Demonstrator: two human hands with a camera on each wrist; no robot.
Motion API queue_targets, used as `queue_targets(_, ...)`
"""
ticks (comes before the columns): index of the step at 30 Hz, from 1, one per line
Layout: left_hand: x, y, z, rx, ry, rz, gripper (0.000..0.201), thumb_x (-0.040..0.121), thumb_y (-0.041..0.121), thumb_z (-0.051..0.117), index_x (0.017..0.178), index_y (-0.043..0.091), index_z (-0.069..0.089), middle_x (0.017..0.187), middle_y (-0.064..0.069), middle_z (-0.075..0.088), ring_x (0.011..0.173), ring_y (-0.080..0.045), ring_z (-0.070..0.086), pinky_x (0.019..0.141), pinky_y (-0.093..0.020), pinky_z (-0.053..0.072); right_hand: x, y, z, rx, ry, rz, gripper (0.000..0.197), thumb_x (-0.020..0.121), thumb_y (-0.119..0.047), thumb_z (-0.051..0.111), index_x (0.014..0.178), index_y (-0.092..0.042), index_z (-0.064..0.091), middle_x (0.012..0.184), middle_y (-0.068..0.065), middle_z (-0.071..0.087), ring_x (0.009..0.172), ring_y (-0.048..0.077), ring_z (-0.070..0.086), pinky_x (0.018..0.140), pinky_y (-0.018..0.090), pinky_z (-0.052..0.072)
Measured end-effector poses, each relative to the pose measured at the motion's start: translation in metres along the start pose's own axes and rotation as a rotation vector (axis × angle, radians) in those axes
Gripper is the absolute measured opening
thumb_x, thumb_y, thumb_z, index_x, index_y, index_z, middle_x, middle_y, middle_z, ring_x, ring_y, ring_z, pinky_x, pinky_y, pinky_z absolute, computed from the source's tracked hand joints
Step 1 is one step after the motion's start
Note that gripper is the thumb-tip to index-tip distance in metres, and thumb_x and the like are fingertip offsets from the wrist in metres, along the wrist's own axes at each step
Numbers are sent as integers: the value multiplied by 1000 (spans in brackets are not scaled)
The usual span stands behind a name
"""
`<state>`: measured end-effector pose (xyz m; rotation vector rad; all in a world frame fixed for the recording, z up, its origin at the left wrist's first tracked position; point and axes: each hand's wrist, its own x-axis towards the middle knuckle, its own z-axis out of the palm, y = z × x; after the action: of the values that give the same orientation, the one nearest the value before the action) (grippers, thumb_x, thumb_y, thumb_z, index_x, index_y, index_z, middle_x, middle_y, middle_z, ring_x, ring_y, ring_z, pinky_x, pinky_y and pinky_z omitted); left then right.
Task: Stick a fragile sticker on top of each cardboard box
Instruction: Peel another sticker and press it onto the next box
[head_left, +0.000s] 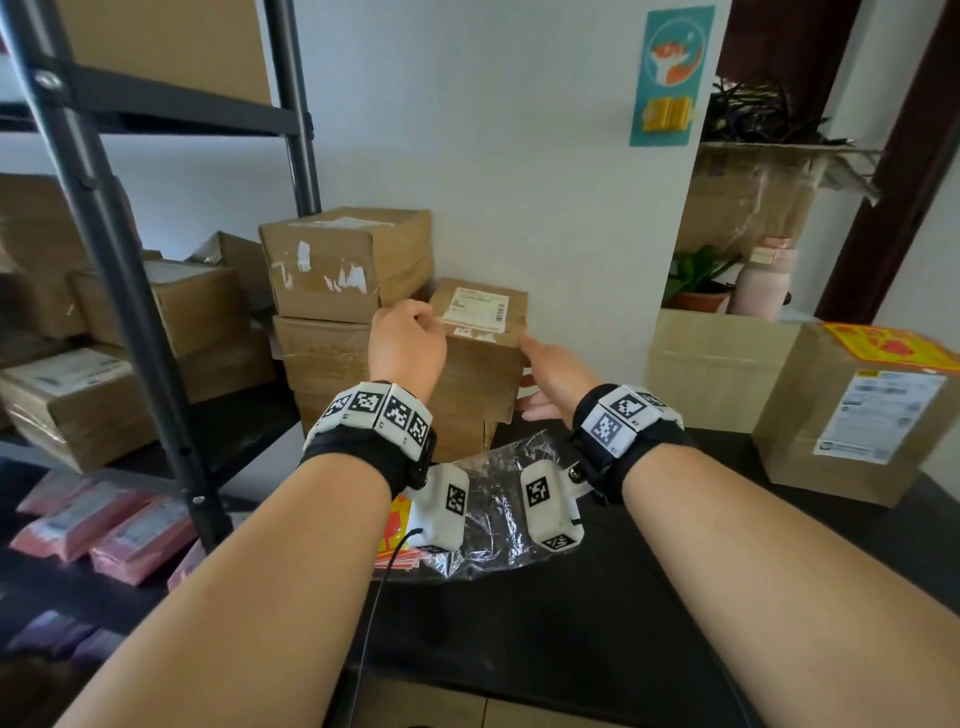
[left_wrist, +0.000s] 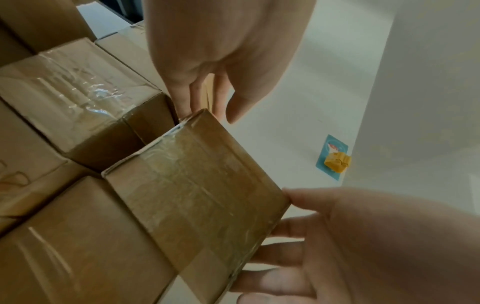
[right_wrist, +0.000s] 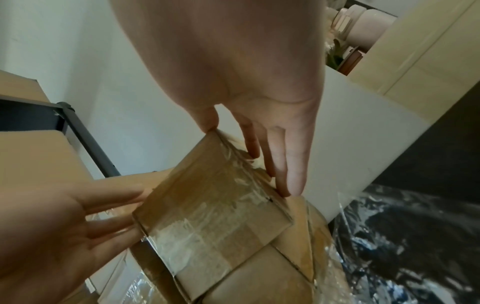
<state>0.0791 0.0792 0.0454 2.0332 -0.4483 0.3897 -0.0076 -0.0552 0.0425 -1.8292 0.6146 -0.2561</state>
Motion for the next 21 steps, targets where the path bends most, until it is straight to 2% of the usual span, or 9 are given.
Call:
queue_targets(2, -1, 7, -4, -26, -1, -39, 32, 97, 19, 49, 127, 15, 61, 125, -3, 63, 105, -18, 60, 86, -28, 46, -2, 0, -6, 62, -5, 20, 49, 102, -44, 35, 131, -7, 52, 119, 14, 63, 102, 34, 66, 90, 43, 56)
queue_targets(4, -3, 13, -5, -100, 1, -53, 31, 94, 16, 55, 123, 15, 65, 121, 0, 66, 111, -18, 59, 94, -29, 45, -7, 2, -14, 104, -1, 25, 38, 102, -38, 38, 121, -9, 54, 117, 14, 64, 102, 34, 67, 92, 43, 55)
queue_targets(6, -7, 22, -2, -189, -16, -72, 28, 90, 15, 60, 118, 17, 67, 114, 3, 67, 107, -16, 60, 93, -27, 46, -10, 5, -24, 126, 27, 11, 27, 102, -33, 39, 113, -12, 53, 110, 11, 64, 102, 34, 67, 90, 42, 56)
queue_targets(9, -16, 38, 6, -265, -57, -94, 31, 88, 11, 62, 117, 17, 67, 114, 3, 67, 105, -14, 61, 93, -28, 47, -20, 11, -43, 212, 70, -33, 20, 102, -28, 41, 104, -15, 56, 93, 5, 63, 96, 28, 67, 77, 36, 61)
queue_targets(11, -23, 52, 12, -306, -85, -114, 36, 87, 8, 63, 122, 18, 65, 117, 2, 66, 105, -14, 60, 95, -30, 48, -25, 16, -56, 194, 108, -77, 21, 101, -27, 41, 98, -17, 59, 92, 2, 62, 95, 25, 65, 83, 36, 59)
queue_targets(13, -31, 65, 19, -330, -112, -125, 44, 85, 8, 64, 128, 17, 61, 121, 1, 65, 107, -16, 60, 96, -30, 48, -34, 21, -72, 166, 147, -120, 28, 96, -33, 44, 107, -13, 61, 101, 4, 65, 99, 24, 64, 93, 41, 54)
queue_targets(16, -42, 83, 31, -346, -162, -141, 53, 83, 13, 67, 135, 12, 54, 126, -2, 62, 111, -19, 60, 97, -33, 49, -44, 34, -97, 136, 222, -162, 33, 92, -33, 45, 114, -12, 58, 116, 10, 65, 103, 25, 64, 96, 47, 52)
queue_targets(18, -51, 94, 39, -387, -263, -191, 44, 81, 16, 71, 123, 9, 60, 114, -4, 67, 102, -21, 65, 91, -36, 54, -57, 41, -115, 93, 250, -190, 23, 97, -25, 43, 116, -16, 54, 116, 6, 63, 104, 21, 61, 97, 45, 51)
queue_targets(21, -65, 108, 55, -350, -466, -217, 19, 82, 11, 67, 100, 10, 65, 96, -2, 69, 95, -19, 66, 82, -35, 58, -71, 54, -143, 23, 259, -192, 45, 97, -18, 47, 142, -16, 41, 125, 1, 55, 110, 18, 57, 96, 35, 48)
